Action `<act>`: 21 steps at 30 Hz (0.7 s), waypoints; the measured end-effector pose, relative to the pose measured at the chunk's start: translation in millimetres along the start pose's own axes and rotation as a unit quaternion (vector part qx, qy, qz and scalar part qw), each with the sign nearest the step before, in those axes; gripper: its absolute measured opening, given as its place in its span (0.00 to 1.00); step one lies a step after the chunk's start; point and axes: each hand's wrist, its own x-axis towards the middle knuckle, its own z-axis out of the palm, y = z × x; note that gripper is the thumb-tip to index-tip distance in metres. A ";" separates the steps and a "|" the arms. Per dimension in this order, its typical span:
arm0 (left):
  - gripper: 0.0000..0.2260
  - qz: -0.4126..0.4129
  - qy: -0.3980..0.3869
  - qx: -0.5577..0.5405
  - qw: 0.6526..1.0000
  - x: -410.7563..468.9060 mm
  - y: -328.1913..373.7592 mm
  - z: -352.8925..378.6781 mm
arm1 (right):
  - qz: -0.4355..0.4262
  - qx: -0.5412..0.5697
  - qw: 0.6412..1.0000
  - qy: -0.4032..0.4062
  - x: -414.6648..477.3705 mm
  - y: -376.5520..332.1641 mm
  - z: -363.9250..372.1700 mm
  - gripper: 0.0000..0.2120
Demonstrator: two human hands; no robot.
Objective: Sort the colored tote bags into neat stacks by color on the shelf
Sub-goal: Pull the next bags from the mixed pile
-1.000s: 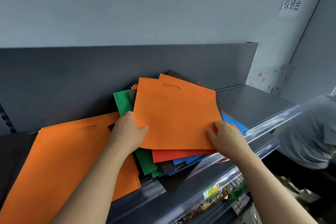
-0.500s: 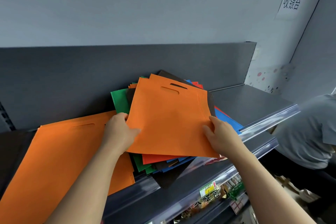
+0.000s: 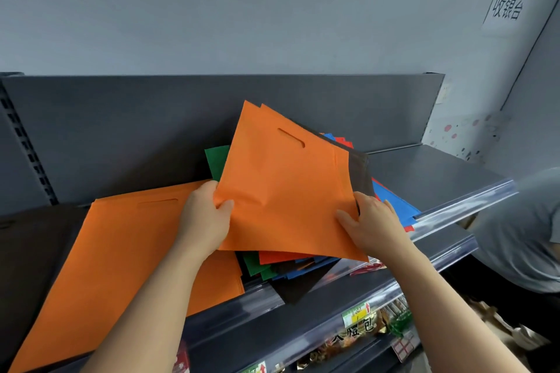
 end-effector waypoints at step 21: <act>0.10 -0.066 0.124 0.033 0.990 -53.3 -87.6 -179.7 | -0.061 0.246 0.967 0.029 -58.1 -184.2 59.3 0.20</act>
